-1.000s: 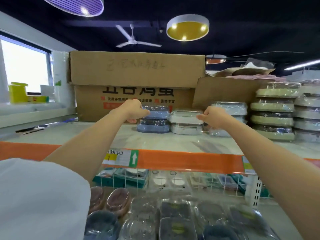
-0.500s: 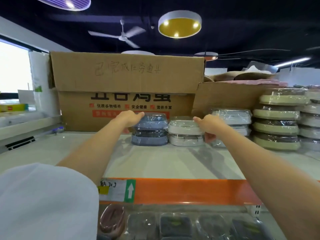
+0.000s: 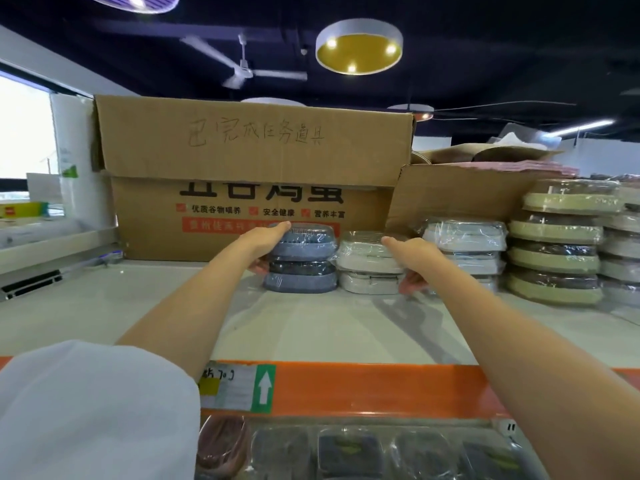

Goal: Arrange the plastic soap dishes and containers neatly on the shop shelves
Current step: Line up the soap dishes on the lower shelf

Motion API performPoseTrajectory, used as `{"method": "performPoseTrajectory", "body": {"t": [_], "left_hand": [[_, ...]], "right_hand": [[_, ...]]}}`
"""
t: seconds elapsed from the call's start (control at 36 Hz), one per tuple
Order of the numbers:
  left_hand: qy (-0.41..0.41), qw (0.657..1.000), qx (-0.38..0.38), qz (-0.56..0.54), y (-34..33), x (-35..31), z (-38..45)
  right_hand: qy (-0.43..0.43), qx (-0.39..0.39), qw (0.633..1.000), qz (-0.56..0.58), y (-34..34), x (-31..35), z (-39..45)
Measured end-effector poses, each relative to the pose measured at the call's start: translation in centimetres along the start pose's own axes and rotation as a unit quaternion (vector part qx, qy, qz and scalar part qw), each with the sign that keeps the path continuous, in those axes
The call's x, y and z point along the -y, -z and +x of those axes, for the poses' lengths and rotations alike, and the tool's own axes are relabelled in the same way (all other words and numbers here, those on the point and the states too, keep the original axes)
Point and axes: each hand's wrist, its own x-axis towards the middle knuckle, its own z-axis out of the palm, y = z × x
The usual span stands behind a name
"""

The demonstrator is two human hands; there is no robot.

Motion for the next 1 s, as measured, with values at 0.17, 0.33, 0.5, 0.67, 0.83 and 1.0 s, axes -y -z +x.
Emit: {"method": "performPoseTrajectory", "body": {"t": [0.17,0.33,0.5,0.67,0.83,1.0], "left_hand": [[-0.022,0.998,0.001,-0.057,0.6,0.1,0.0],[-0.002,0.985,0.056,-0.165,1.6,-0.2,-1.8],[0.009,0.978,0.073,-0.196,2.3,0.8,-4.1],[-0.008,0.979,0.068,-0.194,2.5,1.4,-6.3],[-0.026,0.979,0.05,-0.194,2.3,2.8,-9.2],[-0.037,0.975,0.036,-0.216,2.7,3.2,-12.7]], "right_hand": [[-0.004,0.014,0.998,0.061,0.3,0.2,-0.2],[-0.008,0.017,0.99,0.139,0.1,0.2,-0.6],[-0.011,0.036,0.982,0.188,0.2,-0.1,-1.8],[0.023,0.055,0.964,0.259,-0.2,-0.9,-4.0],[0.062,0.082,0.947,0.303,-1.1,-2.5,-5.9],[0.095,0.072,0.937,0.327,-1.0,-2.1,-7.5]]}}
